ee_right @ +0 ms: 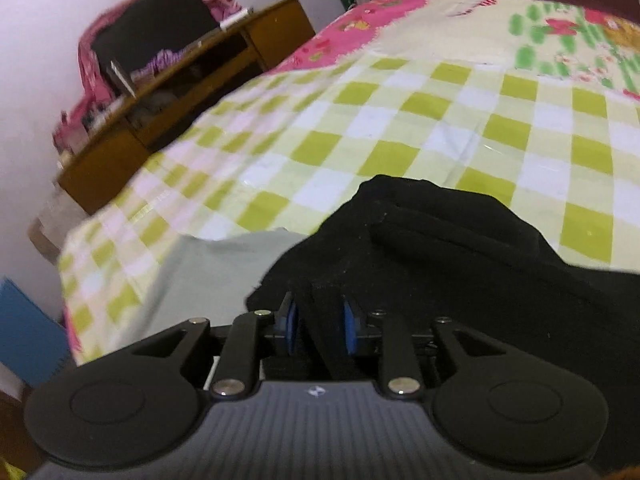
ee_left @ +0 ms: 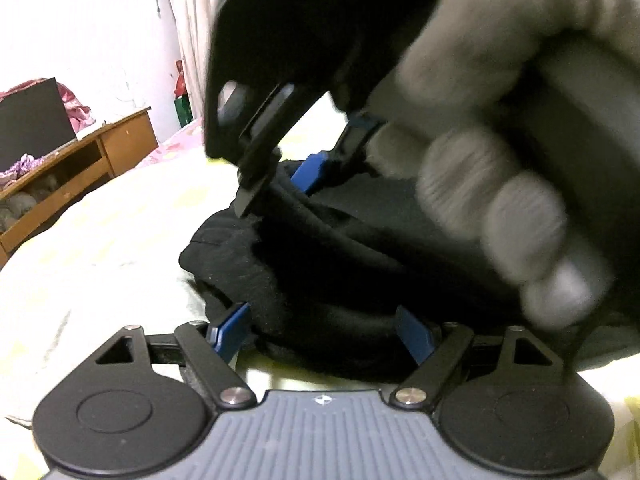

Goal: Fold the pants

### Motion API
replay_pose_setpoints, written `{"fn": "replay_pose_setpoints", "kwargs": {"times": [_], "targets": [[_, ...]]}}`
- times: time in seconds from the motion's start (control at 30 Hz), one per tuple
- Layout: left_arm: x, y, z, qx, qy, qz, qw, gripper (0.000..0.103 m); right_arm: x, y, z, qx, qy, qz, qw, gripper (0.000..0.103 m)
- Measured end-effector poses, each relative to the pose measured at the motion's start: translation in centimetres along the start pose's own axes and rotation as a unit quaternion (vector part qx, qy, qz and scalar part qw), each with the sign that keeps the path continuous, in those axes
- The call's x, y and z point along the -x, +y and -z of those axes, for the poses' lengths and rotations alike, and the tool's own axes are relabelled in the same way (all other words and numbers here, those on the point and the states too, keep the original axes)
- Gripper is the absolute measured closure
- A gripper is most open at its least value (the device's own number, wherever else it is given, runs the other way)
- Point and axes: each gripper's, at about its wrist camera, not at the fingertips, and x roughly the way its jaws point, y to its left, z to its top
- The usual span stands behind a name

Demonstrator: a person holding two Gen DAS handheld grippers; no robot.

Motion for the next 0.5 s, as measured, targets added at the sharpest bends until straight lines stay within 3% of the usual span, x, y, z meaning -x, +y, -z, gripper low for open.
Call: {"fn": "replay_pose_setpoints", "kwargs": {"times": [0.13, 0.2, 0.33, 0.5], "targets": [[0.9, -0.5, 0.1, -0.006, -0.020, -0.001, 0.9998, 0.011, 2.3, -0.4, 0.4, 0.011, -0.026, 0.006, 1.000, 0.077], [0.6, -0.8, 0.5, -0.009, -0.033, 0.009, 0.9994, 0.010, 2.5, -0.2, 0.4, 0.027, -0.031, 0.017, 0.999, 0.068], [0.3, -1.6, 0.7, -0.026, -0.028, 0.019, 0.9991, 0.010, 1.4, 1.4, 0.6, 0.063, -0.001, 0.006, 0.998, 0.059], [-1.1, -0.5, 0.8, 0.005, 0.001, 0.046, 0.9989, 0.010, -1.3, 3.6, 1.6, 0.154, 0.044, 0.061, 0.985, 0.051]]}}
